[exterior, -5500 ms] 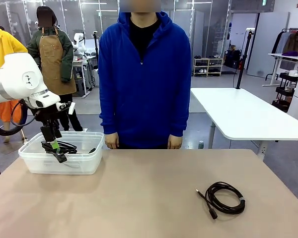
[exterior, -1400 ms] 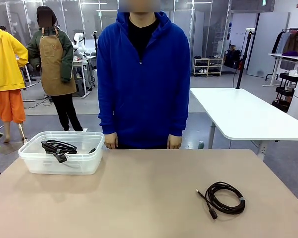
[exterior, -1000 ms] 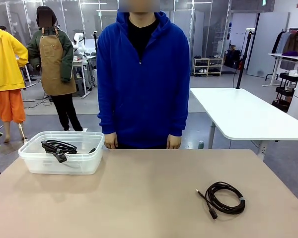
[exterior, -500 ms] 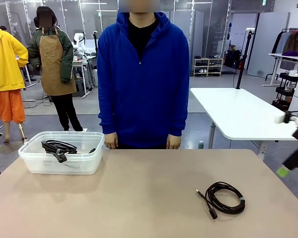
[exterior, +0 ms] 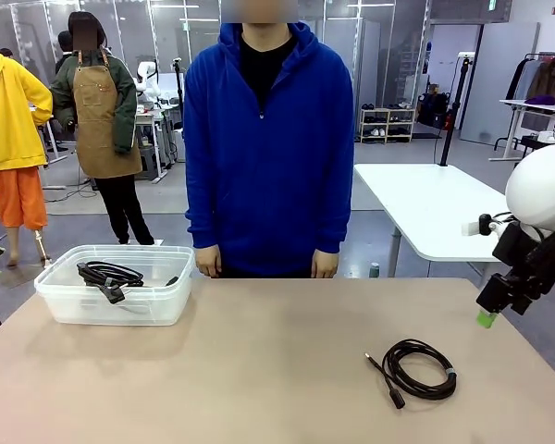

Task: Organize and store the cables.
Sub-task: Place the USB Extension Cable into the Organizing box.

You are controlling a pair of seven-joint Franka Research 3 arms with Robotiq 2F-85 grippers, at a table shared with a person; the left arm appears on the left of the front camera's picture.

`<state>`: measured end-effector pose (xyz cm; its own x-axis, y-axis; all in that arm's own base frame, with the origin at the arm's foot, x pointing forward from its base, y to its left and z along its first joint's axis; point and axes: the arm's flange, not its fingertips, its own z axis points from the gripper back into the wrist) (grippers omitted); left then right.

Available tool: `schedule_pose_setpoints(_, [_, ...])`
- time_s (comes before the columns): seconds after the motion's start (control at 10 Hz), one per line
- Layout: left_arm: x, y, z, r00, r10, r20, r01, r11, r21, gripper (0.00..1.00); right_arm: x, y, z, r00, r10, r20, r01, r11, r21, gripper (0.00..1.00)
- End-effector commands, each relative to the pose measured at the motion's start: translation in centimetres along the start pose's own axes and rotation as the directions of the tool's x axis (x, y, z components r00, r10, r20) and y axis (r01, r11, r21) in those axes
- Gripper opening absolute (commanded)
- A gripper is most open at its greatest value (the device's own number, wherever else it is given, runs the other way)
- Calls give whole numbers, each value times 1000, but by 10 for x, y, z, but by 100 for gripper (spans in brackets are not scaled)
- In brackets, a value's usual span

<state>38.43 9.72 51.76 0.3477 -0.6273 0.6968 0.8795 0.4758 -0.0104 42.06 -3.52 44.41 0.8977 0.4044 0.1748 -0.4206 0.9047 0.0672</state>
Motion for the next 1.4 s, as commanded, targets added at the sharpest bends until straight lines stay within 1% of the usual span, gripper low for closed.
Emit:
schedule_pose_setpoints(0.0, [0,-2,1,1000,13,-10,-13,1000,13,100,9,0,-15,994,-105,4,105,994,-17,100])
schedule_pose_setpoints(0.2, [0,-2,1,1000,13,-10,-13,1000,13,100,25,10,-48,980,-200,17,200,980,-7,100])
schedule_pose_setpoints(0.3, [0,-2,1,1000,13,-10,-13,1000,13,100,32,13,-69,974,-222,36,224,973,-50,100])
schedule_pose_setpoints(0.4, [0,-2,1,1000,13,-10,-13,1000,13,100,36,15,-90,970,-244,15,244,969,-32,100])
schedule_pose_setpoints(0.6, [0,-2,1,1000,13,-10,-13,1000,13,100,35,25,-121,965,-260,-29,258,963,-75,100])
schedule_pose_setpoints(0.7, [0,-2,1,1000,13,-10,-13,1000,13,100,34,31,-131,962,-267,-58,261,961,-91,100])
schedule_pose_setpoints(0.8, [0,-2,1,1000,13,-10,-13,1000,13,100,34,32,-140,961,-273,-52,266,957,-114,100])
schedule_pose_setpoints(1.2, [0,-2,1,1000,13,-10,-13,1000,13,100,32,35,-153,952,-293,-84,282,951,-124,100])
schedule_pose_setpoints(1.3, [0,-2,1,1000,13,-10,-13,1000,13,100,32,34,-154,950,-301,-79,291,949,-124,100])
